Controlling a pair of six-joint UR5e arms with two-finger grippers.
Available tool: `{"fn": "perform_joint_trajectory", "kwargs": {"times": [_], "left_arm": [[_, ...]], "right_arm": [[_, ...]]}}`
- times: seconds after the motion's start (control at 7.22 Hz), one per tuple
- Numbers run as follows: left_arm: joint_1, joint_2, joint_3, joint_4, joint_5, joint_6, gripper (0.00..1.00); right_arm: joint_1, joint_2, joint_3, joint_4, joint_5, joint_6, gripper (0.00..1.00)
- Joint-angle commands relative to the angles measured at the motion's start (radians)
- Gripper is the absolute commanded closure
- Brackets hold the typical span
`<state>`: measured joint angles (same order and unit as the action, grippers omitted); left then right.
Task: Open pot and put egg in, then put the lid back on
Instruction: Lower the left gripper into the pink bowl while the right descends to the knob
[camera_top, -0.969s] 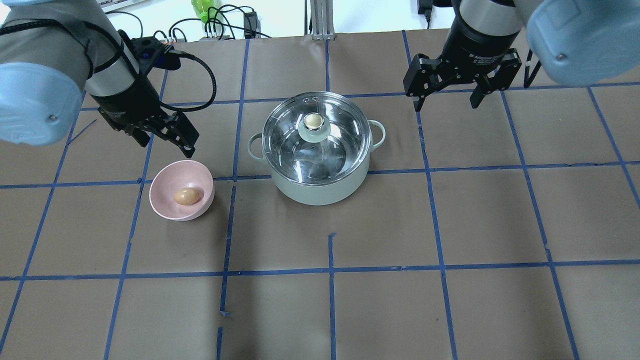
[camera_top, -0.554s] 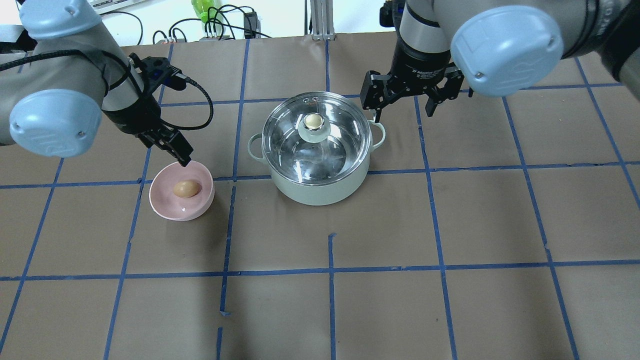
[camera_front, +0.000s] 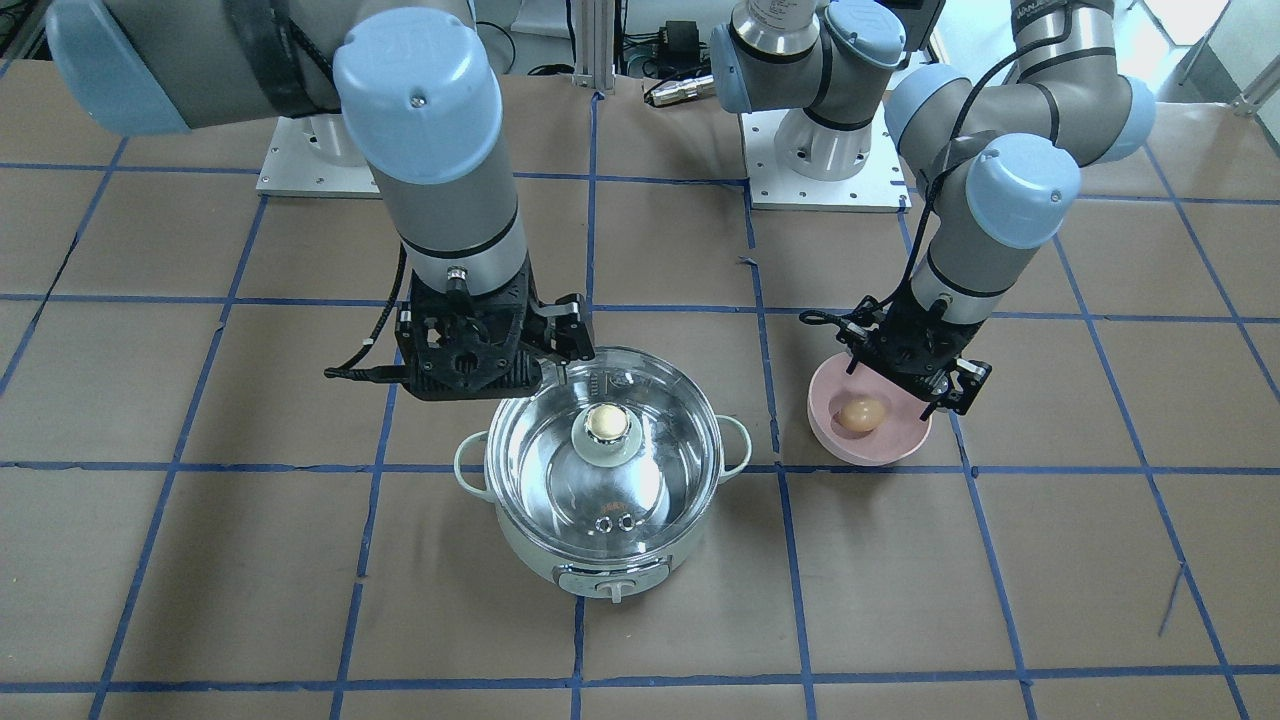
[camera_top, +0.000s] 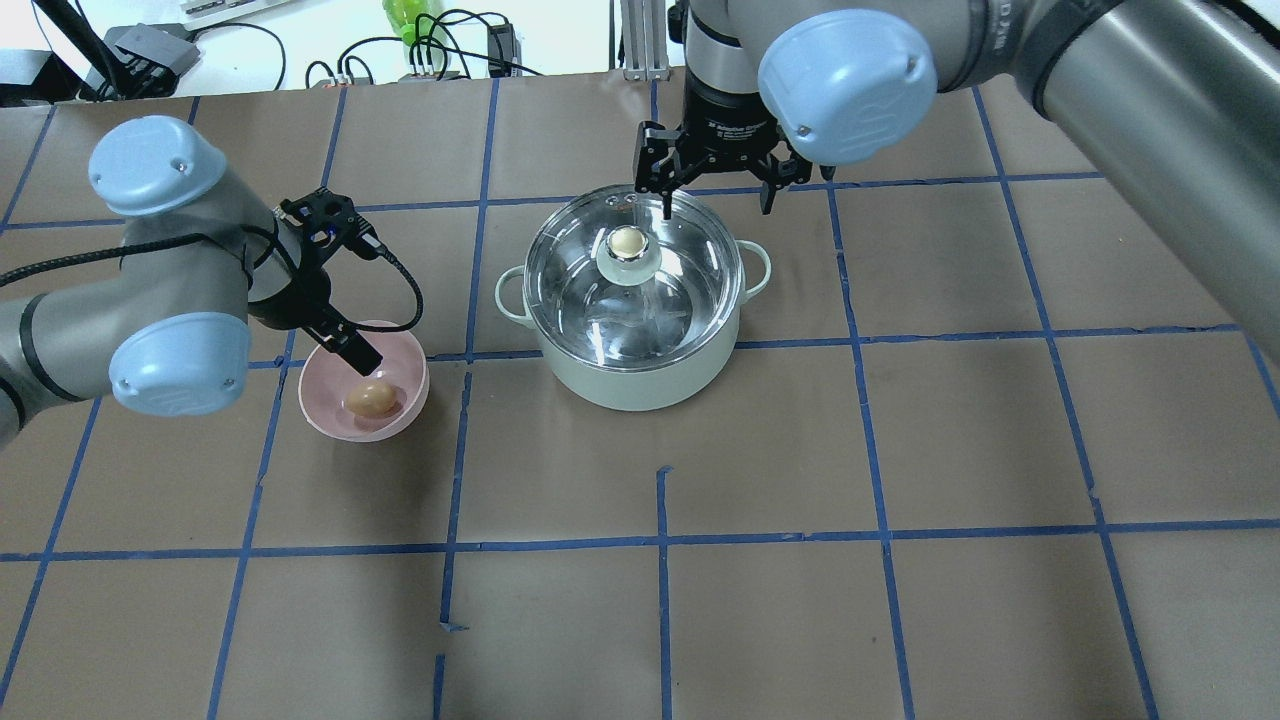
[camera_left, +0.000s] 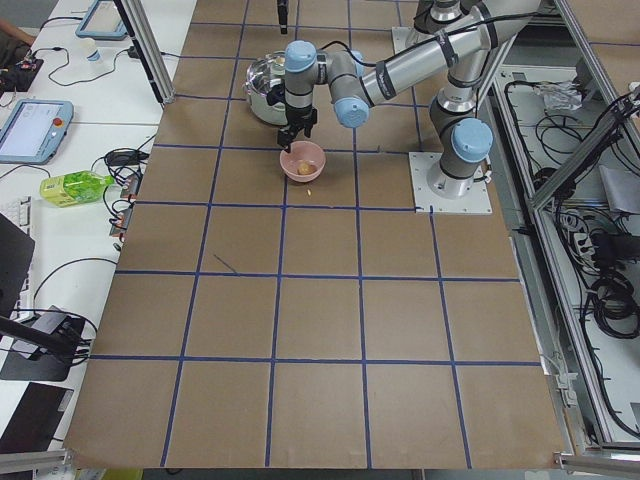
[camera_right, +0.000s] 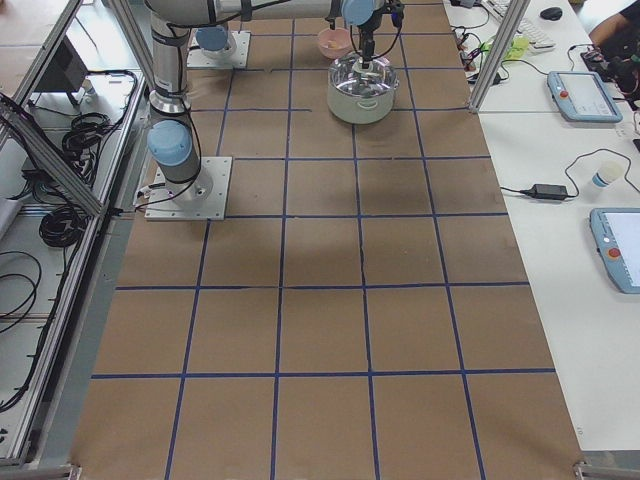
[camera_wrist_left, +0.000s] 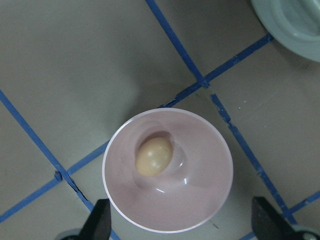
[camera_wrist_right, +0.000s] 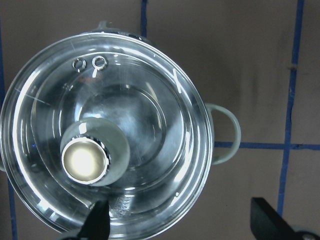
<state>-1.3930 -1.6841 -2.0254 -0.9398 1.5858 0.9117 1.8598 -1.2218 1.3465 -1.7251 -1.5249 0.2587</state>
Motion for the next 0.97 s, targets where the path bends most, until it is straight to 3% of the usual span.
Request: {"fn": "perform_joint_trajectory", "kwargs": {"times": [0.0,0.42,0.83], "left_arm": [[0.005,-0.038,-0.027,0.049,0.000,0.097,0.01],[0.005,-0.066,-0.064,0.116,-0.001,0.139,0.01],[0.006,-0.072,-0.075,0.145,-0.003,0.150,0.01]], "right_arm": [[0.071,0.080,-0.017,-0.098,0.008,0.103,0.02],[0.117,0.119,-0.007,-0.108,0.008,0.120,0.06],[0.118,0.119,0.008,-0.187,-0.039,0.108,0.08]]}}
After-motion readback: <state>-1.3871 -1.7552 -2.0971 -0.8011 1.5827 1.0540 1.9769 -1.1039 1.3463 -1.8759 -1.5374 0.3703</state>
